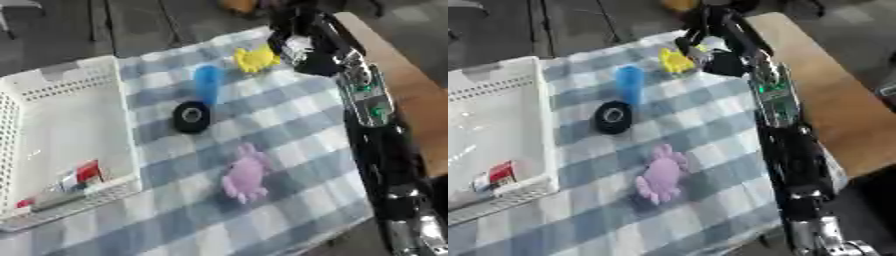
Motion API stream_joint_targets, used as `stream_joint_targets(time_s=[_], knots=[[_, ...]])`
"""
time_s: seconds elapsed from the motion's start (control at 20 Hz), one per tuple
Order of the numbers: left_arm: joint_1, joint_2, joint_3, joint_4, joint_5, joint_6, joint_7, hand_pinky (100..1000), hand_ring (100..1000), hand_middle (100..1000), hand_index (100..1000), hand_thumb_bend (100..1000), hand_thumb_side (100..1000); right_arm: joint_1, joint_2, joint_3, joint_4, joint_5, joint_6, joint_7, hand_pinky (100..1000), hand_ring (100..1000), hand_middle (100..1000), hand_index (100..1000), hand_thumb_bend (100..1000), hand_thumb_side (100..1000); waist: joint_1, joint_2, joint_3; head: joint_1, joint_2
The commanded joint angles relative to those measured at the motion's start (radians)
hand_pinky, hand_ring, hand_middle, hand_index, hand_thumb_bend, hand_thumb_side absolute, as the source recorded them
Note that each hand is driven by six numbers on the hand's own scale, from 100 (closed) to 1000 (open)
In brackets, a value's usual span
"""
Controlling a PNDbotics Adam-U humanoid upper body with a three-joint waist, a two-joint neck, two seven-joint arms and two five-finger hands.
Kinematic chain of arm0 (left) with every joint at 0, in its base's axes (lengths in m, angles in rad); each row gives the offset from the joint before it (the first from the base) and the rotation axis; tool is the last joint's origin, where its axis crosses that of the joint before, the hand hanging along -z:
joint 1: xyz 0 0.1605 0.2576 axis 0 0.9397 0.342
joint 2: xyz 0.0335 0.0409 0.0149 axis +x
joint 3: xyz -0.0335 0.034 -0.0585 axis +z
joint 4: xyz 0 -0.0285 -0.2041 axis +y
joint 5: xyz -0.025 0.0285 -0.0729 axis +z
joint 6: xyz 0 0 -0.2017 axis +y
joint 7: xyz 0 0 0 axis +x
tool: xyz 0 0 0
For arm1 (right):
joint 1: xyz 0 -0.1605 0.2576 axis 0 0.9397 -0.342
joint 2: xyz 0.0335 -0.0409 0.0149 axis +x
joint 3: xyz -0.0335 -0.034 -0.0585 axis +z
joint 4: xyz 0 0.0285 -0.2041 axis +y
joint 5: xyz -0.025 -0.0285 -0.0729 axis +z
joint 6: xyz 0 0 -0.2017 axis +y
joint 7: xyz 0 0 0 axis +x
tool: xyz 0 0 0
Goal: Pick up objects on the table and place them in the box.
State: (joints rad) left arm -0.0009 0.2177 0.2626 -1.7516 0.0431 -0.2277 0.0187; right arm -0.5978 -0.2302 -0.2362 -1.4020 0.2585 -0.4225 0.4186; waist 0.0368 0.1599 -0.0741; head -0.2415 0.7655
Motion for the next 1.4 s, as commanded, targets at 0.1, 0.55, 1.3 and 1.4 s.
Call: stream_joint_targets(time_s=[0.1,0.55,1.3,1.4], knots=[[-0.003,0.011,0.01,-0.015,0.001,0.001,0.0,493,656,692,719,449,881,-0.019,-0.008,0.001,-0.019,0.006,-0.002,0.002,562,616,626,773,390,379,-0.001,-0.115,0.0,-0.003,0.005],[-0.003,0.012,0.01,-0.016,0.001,0.001,0.0,494,657,692,719,449,882,-0.06,0.007,0.012,0.017,0.059,-0.019,0.007,572,624,636,778,407,381,-0.001,-0.117,0.002,-0.005,0.005],[-0.001,0.007,0.002,-0.01,0.001,0.004,-0.01,494,656,690,719,447,884,-0.243,0.079,0.043,0.294,0.443,-0.224,0.046,760,769,747,836,488,532,0.001,-0.12,0.013,-0.019,0.005],[-0.001,0.007,0.002,-0.009,0.001,0.004,-0.011,494,656,690,719,446,884,-0.257,0.094,0.038,0.343,0.498,-0.243,0.044,782,784,757,841,473,560,0.002,-0.12,0.014,-0.019,0.005]])
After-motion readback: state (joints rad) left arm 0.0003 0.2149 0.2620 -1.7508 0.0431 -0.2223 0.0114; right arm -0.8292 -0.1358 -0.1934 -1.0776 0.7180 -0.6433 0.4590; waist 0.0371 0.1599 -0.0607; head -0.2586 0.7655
